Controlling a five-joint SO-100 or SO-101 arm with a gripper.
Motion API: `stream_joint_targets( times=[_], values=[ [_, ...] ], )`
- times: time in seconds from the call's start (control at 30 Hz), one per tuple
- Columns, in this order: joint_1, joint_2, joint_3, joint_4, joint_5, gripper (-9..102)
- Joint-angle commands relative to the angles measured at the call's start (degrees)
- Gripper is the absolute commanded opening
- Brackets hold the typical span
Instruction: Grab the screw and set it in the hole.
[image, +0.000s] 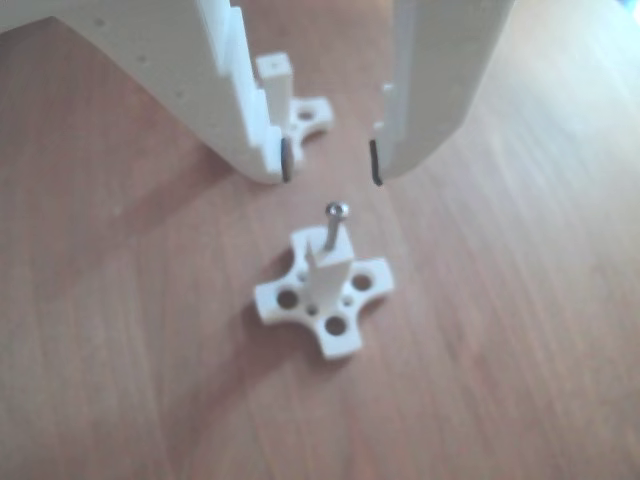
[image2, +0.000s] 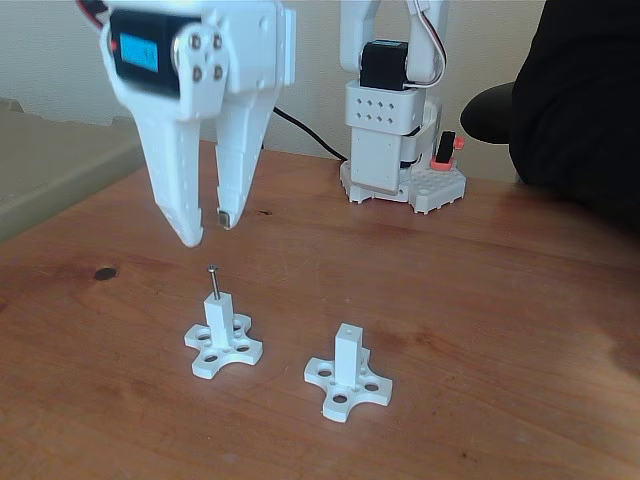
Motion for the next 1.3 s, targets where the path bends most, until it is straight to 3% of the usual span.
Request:
stream_joint_targets(
  times=[0.0,1.27],
  values=[
    [-0.5,0.6,-5.4,0.2,0.3,10],
    [-0.4,-6.7,-6.6,-2.6,-0.1,10]
  ],
)
